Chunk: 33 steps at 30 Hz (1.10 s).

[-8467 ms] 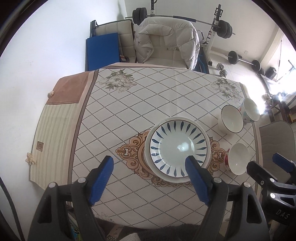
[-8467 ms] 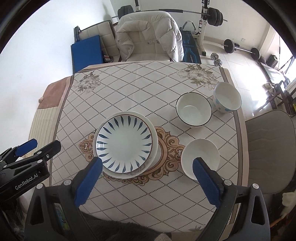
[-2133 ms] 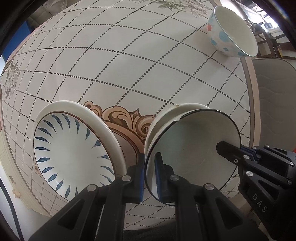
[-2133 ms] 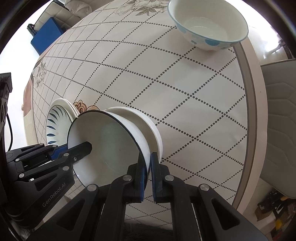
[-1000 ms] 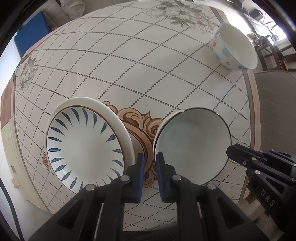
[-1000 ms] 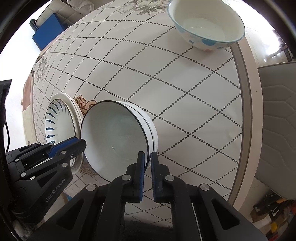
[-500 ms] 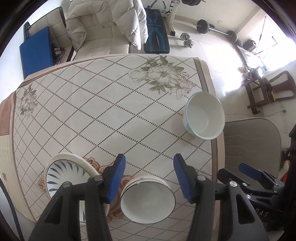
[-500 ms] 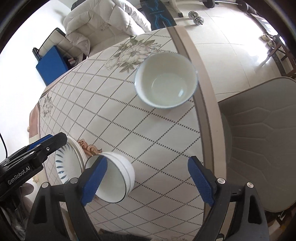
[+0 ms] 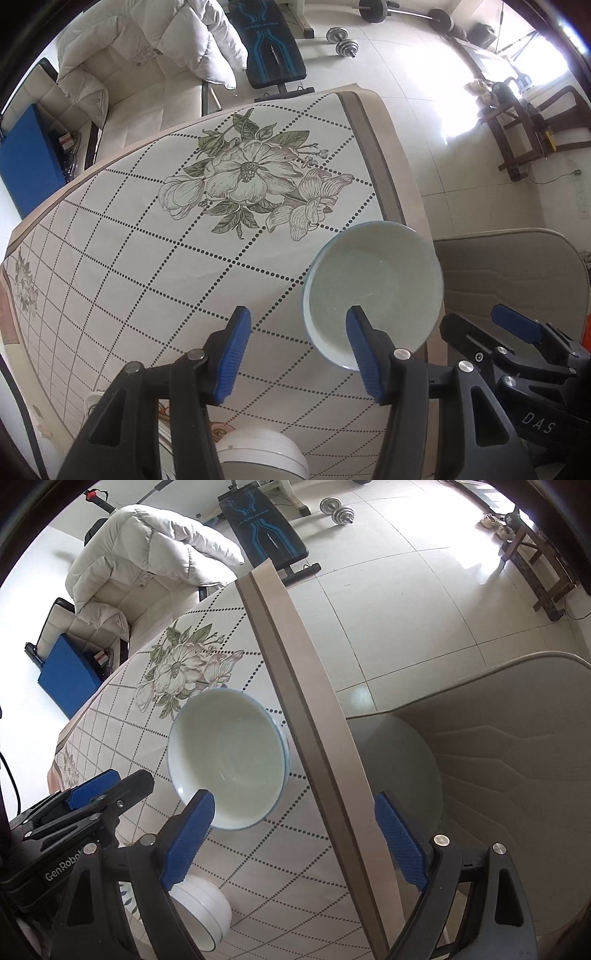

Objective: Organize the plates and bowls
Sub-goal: 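Grasp the blue polka-dot bowl rim with both grippers, then carry the polka-dot bowl with both grippers over the bowl stack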

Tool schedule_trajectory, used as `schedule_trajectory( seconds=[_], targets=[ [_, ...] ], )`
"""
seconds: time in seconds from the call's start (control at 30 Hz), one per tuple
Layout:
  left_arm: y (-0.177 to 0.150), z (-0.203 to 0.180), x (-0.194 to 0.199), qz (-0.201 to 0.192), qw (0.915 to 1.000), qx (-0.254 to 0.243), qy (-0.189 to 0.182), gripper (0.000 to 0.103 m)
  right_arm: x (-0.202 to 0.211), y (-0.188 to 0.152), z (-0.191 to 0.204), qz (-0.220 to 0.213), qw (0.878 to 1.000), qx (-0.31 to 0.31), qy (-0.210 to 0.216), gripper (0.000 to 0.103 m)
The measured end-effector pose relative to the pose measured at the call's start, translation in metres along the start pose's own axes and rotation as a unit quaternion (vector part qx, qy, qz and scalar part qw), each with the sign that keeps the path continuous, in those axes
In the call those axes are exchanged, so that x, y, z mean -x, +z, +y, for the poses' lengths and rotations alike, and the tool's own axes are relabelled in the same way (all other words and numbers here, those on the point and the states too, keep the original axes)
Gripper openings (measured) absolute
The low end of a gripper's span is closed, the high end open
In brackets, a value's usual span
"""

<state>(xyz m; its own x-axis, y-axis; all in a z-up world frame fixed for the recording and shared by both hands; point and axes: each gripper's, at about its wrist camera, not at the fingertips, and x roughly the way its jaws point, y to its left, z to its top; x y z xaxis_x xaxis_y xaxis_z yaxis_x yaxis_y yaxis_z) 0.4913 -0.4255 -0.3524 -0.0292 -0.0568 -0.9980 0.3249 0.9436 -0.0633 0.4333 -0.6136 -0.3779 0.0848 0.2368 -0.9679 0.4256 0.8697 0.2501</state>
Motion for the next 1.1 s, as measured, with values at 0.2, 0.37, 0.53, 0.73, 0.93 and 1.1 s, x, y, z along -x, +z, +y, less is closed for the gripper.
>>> schedule_trajectory(
  seconds=[0.2, 0.37, 0.53, 0.73, 0.93, 1.1],
  targets=[
    [0.012, -0.006, -0.026, 0.025, 0.9996, -0.009, 0.010, 0.051, -0.030, 0.016, -0.006, 0.024, 1.000, -0.010, 0.006, 0.088],
    [0.016, -0.010, -0.038, 0.039, 0.9990, -0.016, 0.016, 0.051, -0.044, 0.020, -0.010, 0.035, 0.999, -0.014, 0.018, 0.085],
    [0.017, -0.013, -0.043, 0.041, 0.9987, -0.024, 0.020, 0.046, -0.053, 0.024, -0.010, 0.044, 0.998, -0.016, 0.029, 0.075],
    [0.020, -0.011, -0.050, 0.050, 0.9984, -0.023, 0.010, 0.022, -0.060, 0.026, -0.006, 0.054, 0.998, -0.009, 0.031, 0.064],
    [0.020, -0.006, -0.057, 0.058, 0.9982, -0.017, -0.004, 0.012, -0.065, 0.029, -0.001, 0.062, 0.998, -0.005, 0.032, 0.042],
    [0.016, -0.008, -0.057, 0.056, 0.9983, -0.013, -0.012, 0.007, -0.070, 0.027, 0.005, 0.074, 0.997, 0.000, 0.024, 0.009]
  ],
)
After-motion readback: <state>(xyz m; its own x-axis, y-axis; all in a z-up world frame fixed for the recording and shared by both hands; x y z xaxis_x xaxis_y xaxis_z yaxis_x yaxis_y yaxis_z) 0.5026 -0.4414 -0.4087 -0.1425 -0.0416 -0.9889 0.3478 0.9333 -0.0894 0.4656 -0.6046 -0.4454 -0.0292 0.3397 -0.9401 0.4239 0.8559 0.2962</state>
